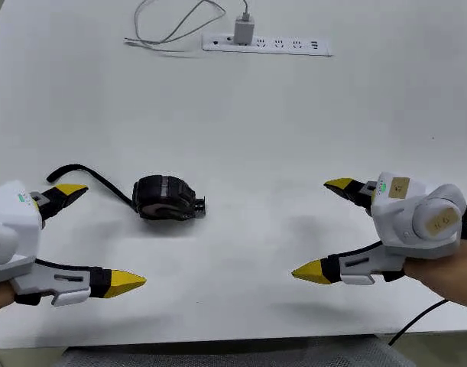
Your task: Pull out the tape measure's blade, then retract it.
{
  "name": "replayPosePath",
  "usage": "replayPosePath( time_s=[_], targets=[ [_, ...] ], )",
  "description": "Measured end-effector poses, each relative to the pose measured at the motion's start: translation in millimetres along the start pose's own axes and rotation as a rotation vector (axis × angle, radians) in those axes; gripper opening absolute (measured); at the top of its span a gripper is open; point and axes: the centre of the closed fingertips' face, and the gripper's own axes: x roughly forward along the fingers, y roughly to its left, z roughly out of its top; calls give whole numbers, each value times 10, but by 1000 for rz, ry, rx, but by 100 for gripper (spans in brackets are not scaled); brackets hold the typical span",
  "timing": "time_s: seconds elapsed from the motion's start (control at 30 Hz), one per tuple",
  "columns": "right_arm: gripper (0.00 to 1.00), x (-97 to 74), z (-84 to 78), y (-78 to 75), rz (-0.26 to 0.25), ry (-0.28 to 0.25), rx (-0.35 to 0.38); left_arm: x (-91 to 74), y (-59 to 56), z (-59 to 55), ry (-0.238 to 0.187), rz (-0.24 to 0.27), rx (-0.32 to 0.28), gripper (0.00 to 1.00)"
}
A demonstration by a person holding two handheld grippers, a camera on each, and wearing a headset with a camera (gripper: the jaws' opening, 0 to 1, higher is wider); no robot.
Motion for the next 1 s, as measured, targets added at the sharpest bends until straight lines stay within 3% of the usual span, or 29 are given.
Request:
replayPosePath(
  time_s=[0.47,0.77,1.0],
  targets=[
    [89,215,94,13,59,14,-49,173,51,33,63,-65,109,98],
    [88,306,157,-17,74,17,-72,273,135,10,124,-98,171,87],
    [85,358,189,-19,74,8,-67,359,179,25,148,-141,176,76]
  ],
)
